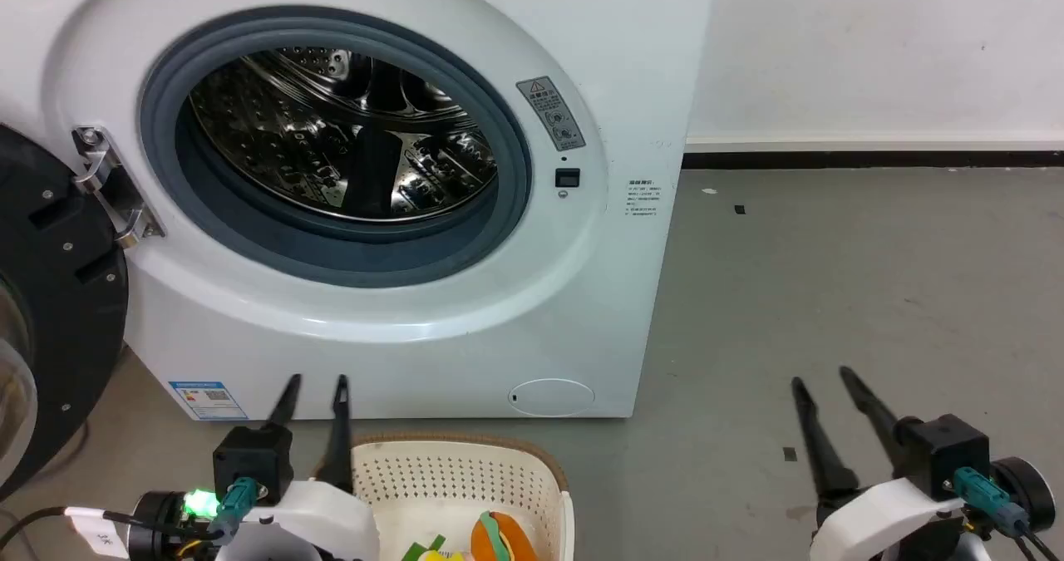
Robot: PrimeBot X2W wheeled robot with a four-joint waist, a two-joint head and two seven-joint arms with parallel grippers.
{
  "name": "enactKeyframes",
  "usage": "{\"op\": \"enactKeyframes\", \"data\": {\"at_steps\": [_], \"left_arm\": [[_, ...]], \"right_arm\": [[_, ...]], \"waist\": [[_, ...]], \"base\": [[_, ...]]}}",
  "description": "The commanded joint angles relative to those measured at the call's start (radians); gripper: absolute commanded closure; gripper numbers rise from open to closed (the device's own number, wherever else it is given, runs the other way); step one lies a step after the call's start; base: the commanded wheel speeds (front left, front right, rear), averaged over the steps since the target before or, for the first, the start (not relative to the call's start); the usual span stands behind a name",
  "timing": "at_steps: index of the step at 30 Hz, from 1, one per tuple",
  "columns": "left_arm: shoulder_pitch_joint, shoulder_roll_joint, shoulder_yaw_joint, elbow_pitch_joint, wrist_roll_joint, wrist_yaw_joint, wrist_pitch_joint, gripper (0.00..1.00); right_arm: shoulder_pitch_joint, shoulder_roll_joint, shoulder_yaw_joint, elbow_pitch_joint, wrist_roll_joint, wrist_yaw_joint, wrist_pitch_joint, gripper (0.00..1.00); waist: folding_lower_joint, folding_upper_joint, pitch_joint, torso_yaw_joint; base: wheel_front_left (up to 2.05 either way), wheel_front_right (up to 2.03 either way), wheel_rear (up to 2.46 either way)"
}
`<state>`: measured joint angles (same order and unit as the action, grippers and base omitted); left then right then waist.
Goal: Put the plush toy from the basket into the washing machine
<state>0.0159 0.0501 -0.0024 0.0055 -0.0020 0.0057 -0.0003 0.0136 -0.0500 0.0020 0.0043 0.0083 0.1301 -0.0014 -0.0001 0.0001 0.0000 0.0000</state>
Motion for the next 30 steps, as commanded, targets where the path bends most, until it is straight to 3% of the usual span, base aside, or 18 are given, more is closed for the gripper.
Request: {"op": "enactKeyframes", "data": {"at_steps": [1, 30], "left_arm": [[0.0, 0.0, -0.001, 0.0, 0.0, 0.0, -0.001, 0.0], [-0.025, 0.002, -0.056, 0.103, -0.036, 0.003, -0.061, 0.0]], "right_arm": [[0.0, 0.0, 0.0, 0.0, 0.001, 0.0, -0.001, 0.0], [-0.006, 0.0, 0.004, -0.009, 0.034, 0.0, -0.061, 0.0]], "waist": [[0.0001, -0.0001, 0.0, 0.0], [0.0001, -0.0001, 0.045, -0.02]], "base": [[0.0, 0.0, 0.0], [0.0, 0.0, 0.0]]}}
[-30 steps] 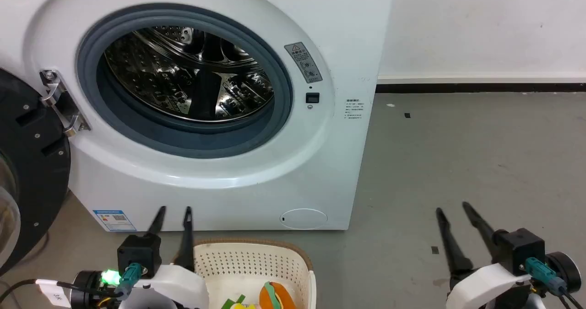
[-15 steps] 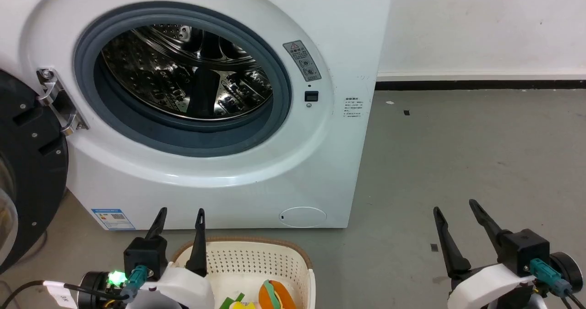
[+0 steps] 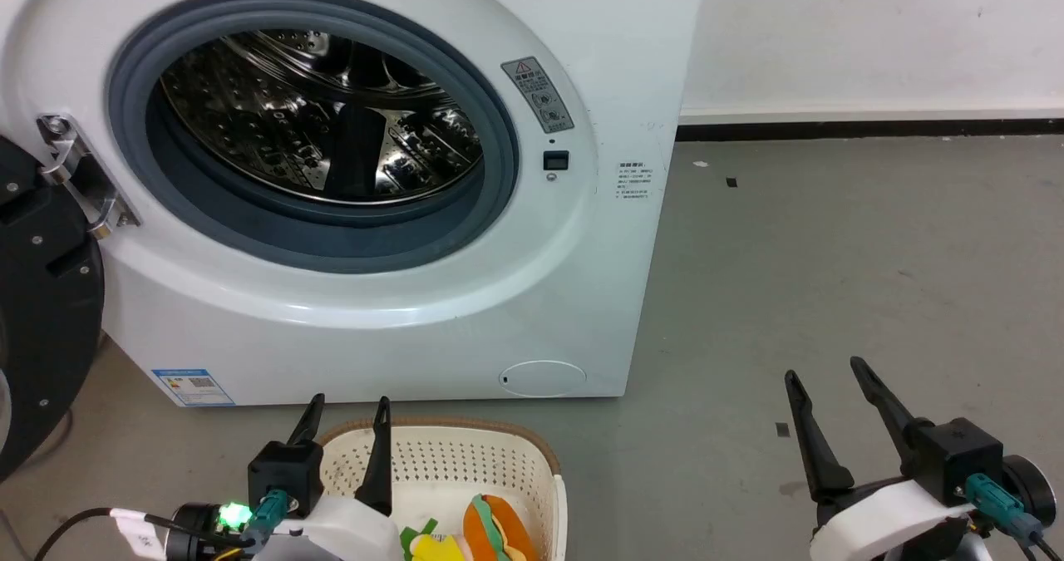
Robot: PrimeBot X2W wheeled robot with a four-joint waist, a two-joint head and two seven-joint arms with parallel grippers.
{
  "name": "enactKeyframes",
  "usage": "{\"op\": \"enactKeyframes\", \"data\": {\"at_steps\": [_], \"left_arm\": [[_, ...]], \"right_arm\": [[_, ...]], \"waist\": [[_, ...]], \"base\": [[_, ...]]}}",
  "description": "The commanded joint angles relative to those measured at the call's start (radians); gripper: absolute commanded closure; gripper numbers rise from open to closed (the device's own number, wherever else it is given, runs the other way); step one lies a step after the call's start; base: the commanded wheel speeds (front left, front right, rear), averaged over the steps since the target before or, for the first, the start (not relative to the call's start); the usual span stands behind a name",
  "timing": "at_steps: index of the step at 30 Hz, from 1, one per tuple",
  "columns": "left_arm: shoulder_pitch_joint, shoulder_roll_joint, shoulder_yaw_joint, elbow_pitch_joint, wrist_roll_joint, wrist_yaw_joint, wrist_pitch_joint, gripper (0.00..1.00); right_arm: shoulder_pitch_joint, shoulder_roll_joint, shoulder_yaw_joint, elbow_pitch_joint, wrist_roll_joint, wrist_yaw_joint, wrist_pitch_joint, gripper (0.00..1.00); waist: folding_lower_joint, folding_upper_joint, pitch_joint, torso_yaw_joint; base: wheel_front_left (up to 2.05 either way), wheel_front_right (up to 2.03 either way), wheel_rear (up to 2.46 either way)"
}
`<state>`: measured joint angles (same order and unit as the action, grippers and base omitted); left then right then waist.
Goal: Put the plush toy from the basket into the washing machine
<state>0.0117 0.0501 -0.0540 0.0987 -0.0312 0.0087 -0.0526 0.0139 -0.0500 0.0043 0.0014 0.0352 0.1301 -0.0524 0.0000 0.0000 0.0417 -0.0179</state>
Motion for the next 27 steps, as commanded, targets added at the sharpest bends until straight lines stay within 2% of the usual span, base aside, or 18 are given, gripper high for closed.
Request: {"op": "enactKeyframes", "data": {"at_steps": [1, 13, 27], "left_arm": [[-0.023, 0.002, -0.006, 0.018, -0.008, -0.001, -0.011, 0.0], [-0.06, 0.007, -0.028, 0.126, -0.024, -0.011, -0.034, 0.0], [-0.143, 0.025, -0.061, 0.321, -0.052, -0.037, -0.055, 0.0]], "right_arm": [[-0.007, 0.0, 0.003, -0.007, 0.008, 0.0, -0.012, 0.0], [-0.018, 0.0, 0.013, -0.013, 0.023, 0.0, -0.035, 0.0], [-0.04, 0.0, 0.025, -0.023, 0.047, 0.0, -0.064, 0.0]], "waist": [[0.0, 0.0, 0.007, -0.003], [0.0, 0.0, 0.051, -0.022], [0.0, 0.0, 0.131, -0.053]], "base": [[0.0, 0.0, 0.0], [0.0, 0.0, 0.0], [0.0, 0.0, 0.0]]}}
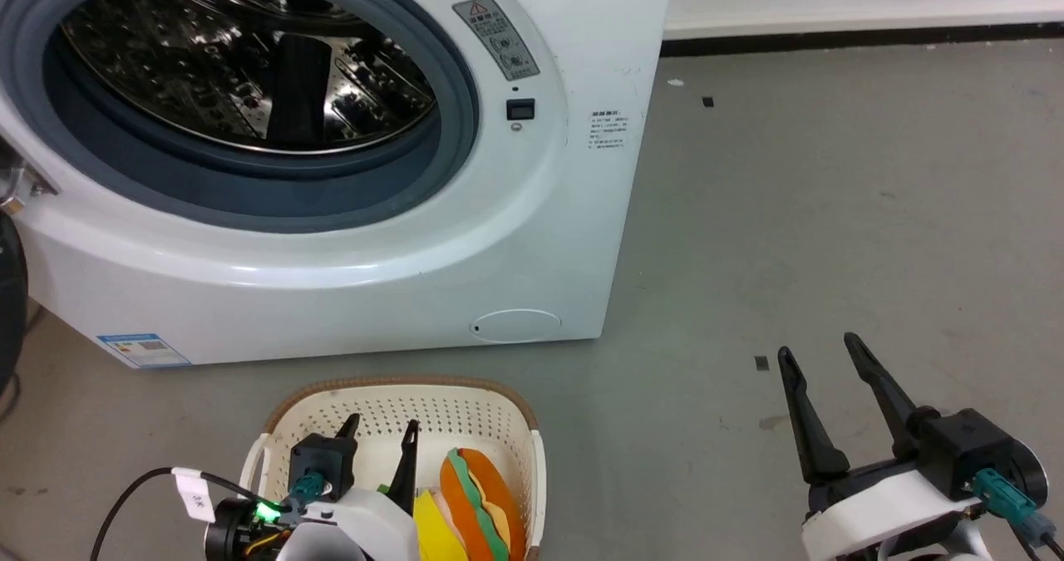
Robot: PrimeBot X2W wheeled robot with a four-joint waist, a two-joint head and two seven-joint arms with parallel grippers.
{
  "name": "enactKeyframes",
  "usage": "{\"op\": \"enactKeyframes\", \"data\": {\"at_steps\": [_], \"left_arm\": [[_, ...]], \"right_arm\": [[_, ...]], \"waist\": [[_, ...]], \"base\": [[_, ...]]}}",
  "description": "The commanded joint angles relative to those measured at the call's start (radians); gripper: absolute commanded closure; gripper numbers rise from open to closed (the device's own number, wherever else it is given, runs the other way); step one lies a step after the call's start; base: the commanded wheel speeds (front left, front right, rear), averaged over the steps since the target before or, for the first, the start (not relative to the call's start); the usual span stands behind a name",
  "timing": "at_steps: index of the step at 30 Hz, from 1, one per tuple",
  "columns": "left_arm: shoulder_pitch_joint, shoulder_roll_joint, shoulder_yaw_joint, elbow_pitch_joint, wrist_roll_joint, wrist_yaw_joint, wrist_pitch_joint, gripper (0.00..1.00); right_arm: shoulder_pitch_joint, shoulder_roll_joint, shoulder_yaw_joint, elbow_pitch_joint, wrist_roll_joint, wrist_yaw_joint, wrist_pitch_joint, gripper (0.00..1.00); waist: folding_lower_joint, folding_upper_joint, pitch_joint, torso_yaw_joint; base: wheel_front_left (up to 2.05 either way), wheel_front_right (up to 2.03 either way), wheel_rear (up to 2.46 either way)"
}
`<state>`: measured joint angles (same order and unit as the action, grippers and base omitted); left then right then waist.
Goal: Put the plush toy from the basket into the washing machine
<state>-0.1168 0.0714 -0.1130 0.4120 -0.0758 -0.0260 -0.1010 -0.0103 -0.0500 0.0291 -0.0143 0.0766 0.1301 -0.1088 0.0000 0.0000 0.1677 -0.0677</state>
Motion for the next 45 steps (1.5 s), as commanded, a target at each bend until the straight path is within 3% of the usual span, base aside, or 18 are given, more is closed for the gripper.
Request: {"op": "enactKeyframes", "data": {"at_steps": [1, 20, 45], "left_arm": [[-0.022, 0.005, -0.005, 0.023, -0.01, -0.005, -0.009, 0.0], [-0.186, 0.055, -0.069, 0.3, -0.042, -0.04, -0.027, 0.0], [-0.442, 0.196, -0.283, 0.611, 0.019, -0.075, 0.062, 0.0]], "right_arm": [[-0.018, 0.0, 0.002, -0.007, 0.008, 0.0, -0.01, 0.0], [-0.06, 0.0, 0.042, -0.03, 0.051, 0.0, -0.049, 0.0], [-0.118, 0.0, 0.07, -0.076, 0.108, 0.0, -0.101, 0.0]], "waist": [[0.0, 0.0, 0.012, -0.006], [0.0, 0.0, 0.163, -0.05], [0.0, 0.0, 0.424, -0.125]], "base": [[0.0, 0.0, 0.0], [0.0, 0.0, 0.0], [0.0, 0.0, 0.0]]}}
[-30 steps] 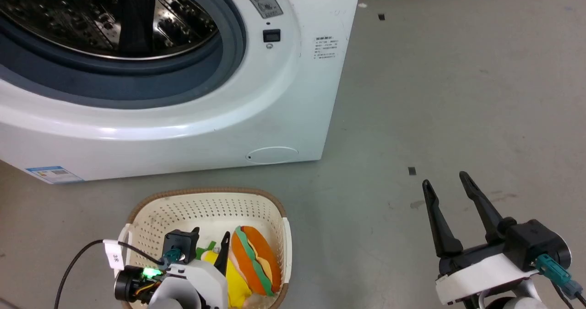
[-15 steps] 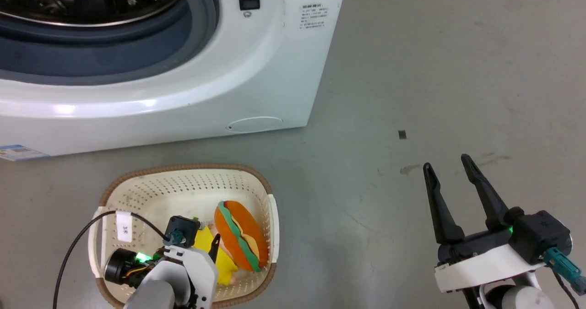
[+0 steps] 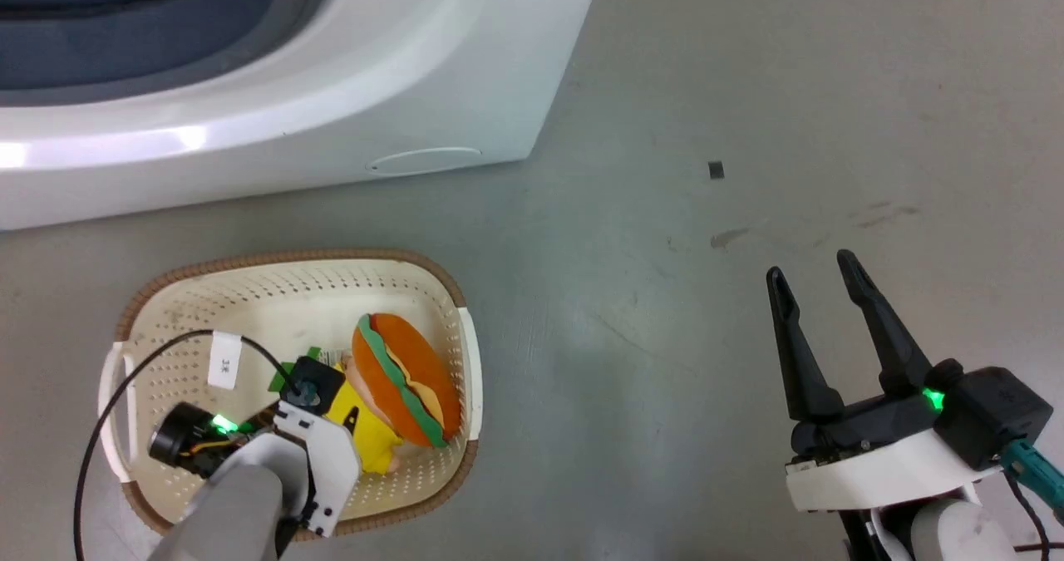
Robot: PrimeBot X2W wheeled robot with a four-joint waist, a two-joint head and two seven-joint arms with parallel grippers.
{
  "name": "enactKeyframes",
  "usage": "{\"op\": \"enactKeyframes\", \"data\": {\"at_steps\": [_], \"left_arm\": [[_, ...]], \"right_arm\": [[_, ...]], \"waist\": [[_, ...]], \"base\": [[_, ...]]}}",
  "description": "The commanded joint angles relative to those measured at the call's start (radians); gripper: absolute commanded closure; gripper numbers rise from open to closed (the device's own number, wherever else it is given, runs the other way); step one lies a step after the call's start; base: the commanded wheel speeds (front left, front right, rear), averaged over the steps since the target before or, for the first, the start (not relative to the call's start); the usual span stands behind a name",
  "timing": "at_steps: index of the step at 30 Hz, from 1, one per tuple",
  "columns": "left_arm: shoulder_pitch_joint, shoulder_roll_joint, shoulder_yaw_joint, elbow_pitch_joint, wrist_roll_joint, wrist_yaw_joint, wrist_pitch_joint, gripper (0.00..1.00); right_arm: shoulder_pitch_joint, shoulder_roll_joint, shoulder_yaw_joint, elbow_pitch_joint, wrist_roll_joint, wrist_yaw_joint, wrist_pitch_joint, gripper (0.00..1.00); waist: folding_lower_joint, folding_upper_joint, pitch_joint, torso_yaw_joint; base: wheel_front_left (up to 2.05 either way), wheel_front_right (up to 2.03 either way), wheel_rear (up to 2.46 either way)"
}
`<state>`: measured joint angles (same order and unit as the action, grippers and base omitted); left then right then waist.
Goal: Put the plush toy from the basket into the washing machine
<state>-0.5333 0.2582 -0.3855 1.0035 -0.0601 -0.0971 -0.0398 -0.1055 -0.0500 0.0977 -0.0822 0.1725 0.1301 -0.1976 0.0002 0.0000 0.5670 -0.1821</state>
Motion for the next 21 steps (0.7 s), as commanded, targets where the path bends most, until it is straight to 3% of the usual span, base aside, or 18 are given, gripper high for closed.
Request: {"op": "enactKeyframes", "data": {"at_steps": [1, 21], "left_arm": [[-0.037, 0.015, -0.021, 0.03, 0.008, -0.004, 0.001, 0.0], [-0.231, 0.077, -0.177, 0.238, 0.014, -0.027, -0.058, 0.0]], "right_arm": [[-0.024, 0.0, 0.001, -0.01, 0.014, 0.0, -0.015, 0.0], [-0.063, 0.0, 0.021, -0.043, 0.069, 0.001, -0.056, 0.0]], "waist": [[-0.0002, 0.0, 0.036, -0.013], [-0.0002, 0.0, 0.222, -0.079]], "base": [[0.0, 0.0, 0.0], [0.0, 0.0, 0.0]]}}
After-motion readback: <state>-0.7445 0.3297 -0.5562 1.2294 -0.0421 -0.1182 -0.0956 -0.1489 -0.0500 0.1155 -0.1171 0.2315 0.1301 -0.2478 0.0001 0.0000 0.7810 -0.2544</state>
